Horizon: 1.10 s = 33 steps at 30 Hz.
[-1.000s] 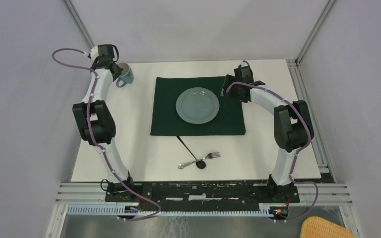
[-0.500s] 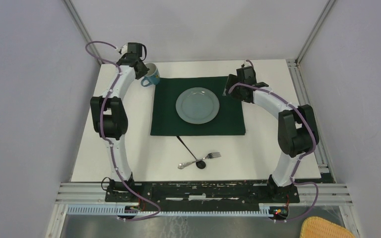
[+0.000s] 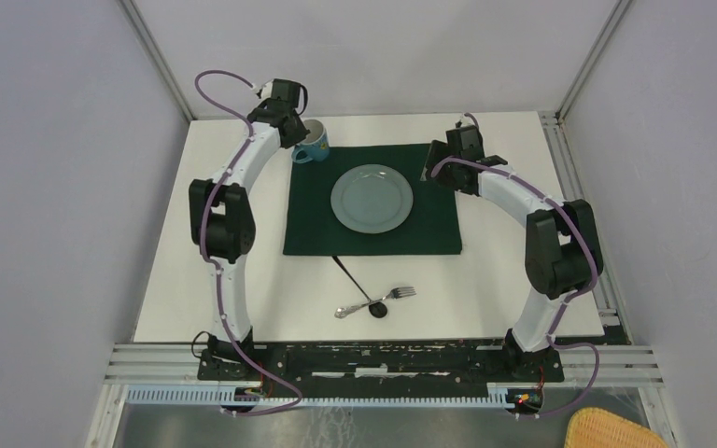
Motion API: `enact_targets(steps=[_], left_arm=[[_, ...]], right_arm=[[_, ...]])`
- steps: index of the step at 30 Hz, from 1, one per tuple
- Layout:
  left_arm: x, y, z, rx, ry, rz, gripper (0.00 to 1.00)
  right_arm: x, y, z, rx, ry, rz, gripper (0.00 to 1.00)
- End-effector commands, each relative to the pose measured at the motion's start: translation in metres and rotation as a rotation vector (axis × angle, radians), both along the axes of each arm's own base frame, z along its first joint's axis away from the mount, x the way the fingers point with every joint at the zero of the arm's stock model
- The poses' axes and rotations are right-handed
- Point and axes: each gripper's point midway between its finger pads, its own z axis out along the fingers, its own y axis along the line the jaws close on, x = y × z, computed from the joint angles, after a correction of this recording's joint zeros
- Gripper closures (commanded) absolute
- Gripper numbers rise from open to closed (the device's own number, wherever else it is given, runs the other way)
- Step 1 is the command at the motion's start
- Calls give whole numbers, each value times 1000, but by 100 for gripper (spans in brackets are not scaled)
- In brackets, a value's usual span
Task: Set the dinner table for one person
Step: Place the cup on the napkin.
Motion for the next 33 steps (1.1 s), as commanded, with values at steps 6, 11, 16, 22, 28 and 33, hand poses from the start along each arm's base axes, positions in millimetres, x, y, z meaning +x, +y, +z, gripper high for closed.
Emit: enact_targets(steps=[6, 11, 16, 22, 28, 33], left_arm=[[2, 4, 36, -2, -63, 12, 98], [-7, 5, 28, 1, -28, 21, 98], [-18, 2, 6, 4, 25, 17, 98], [-27, -2, -12, 11, 63, 12, 98], [-28, -4, -17, 14, 71, 6, 97], [-27, -6, -13, 10, 54, -4, 79]], right_arm=[[2, 4, 28, 23, -67, 10, 8], [3, 6, 28, 35, -65, 15, 9], [3, 6, 28, 37, -64, 15, 9], [2, 6, 27, 37, -61, 15, 9], [2, 8, 26, 43, -59, 28, 9], [3, 11, 24, 48, -56, 33, 9]])
